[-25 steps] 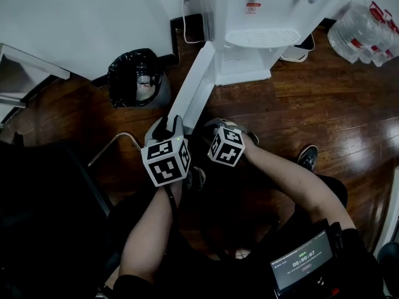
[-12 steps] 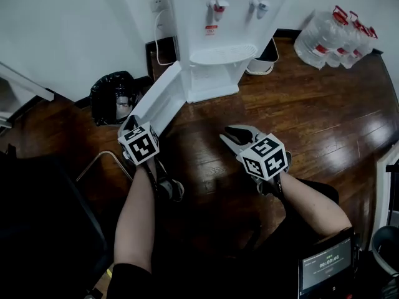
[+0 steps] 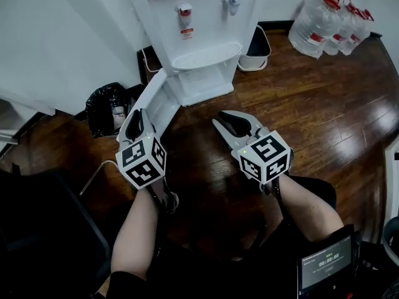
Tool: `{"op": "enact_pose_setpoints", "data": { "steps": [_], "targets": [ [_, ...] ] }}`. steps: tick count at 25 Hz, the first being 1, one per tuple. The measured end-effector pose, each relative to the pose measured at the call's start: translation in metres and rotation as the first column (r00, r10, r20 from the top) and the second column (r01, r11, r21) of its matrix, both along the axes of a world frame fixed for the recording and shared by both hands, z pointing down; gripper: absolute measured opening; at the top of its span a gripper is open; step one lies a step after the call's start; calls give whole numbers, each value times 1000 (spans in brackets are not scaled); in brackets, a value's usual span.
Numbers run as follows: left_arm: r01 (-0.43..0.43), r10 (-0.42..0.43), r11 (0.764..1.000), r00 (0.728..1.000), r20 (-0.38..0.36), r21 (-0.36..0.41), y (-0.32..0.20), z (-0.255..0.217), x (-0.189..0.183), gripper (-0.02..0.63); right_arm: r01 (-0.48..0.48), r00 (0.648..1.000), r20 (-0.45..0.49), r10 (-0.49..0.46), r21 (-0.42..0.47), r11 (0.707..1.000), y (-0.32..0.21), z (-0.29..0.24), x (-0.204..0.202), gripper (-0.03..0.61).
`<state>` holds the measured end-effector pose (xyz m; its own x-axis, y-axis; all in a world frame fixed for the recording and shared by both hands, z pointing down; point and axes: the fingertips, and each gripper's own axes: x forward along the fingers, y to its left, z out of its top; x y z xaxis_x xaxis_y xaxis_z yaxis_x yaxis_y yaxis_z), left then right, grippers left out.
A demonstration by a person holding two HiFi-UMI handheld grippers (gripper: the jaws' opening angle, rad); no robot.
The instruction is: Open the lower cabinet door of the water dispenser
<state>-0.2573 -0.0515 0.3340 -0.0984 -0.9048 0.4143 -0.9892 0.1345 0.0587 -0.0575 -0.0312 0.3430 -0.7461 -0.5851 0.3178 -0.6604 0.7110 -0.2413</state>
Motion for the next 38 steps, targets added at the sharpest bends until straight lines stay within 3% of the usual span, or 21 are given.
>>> {"op": "enact_pose_setpoints", "data": {
  "steps": [4,7,8,10,12,14,16,18,20,24,26,28,30,32,38],
  "targets": [
    [-191,193,979,980,-35,69,-8,-21,58,64,-55,998,-39,57,57,997,-32,6,11,66],
    [-301,298,946,953,45,116,-5,-24,77,56,-116,993,-35,117,36,993,-45,10,22,61],
    [-337,331,933,941,69,126,0,-21,82,25,-130,991,-22,131,26,991,-46,8,24,61],
    [-387,381,915,922,71,112,13,-3,90,20,-151,988,-5,152,23,988,-47,4,27,60],
    [-405,404,912,915,28,63,28,25,93,21,-164,986,-3,164,26,986,-45,3,30,60],
    [-370,370,929,928,-35,-5,45,55,83,28,-171,985,8,171,18,985,-41,2,33,58],
    [-298,291,952,952,-91,-76,62,86,59,100,-176,984,24,175,16,984,-36,0,36,58],
    [-232,220,961,971,-91,-153,78,119,30,121,-186,982,30,185,26,982,-35,-3,39,58],
    [-206,191,950,978,-87,-235,94,153,6,121,-197,980,39,196,29,980,-34,-4,41,55],
    [-234,195,907,970,-143,-351,114,213,-23,120,-191,979,68,190,15,981,-33,-4,34,48],
    [-178,141,910,982,-123,-374,118,230,-44,121,-182,981,71,181,8,983,-29,-4,30,46],
    [-67,37,928,995,-88,-366,115,237,-68,120,-166,984,67,166,2,986,-26,-2,23,44],
    [40,-63,939,996,-57,-341,112,238,-88,120,-140,988,67,140,-6,990,-22,0,16,43],
    [91,-108,942,993,-35,-323,109,239,-97,121,-117,991,70,118,-9,993,-19,0,12,43],
    [-7,-3,931,1000,-25,-365,96,263,-91,122,-112,986,122,118,-57,992,-17,1,9,43]
  ]
}}
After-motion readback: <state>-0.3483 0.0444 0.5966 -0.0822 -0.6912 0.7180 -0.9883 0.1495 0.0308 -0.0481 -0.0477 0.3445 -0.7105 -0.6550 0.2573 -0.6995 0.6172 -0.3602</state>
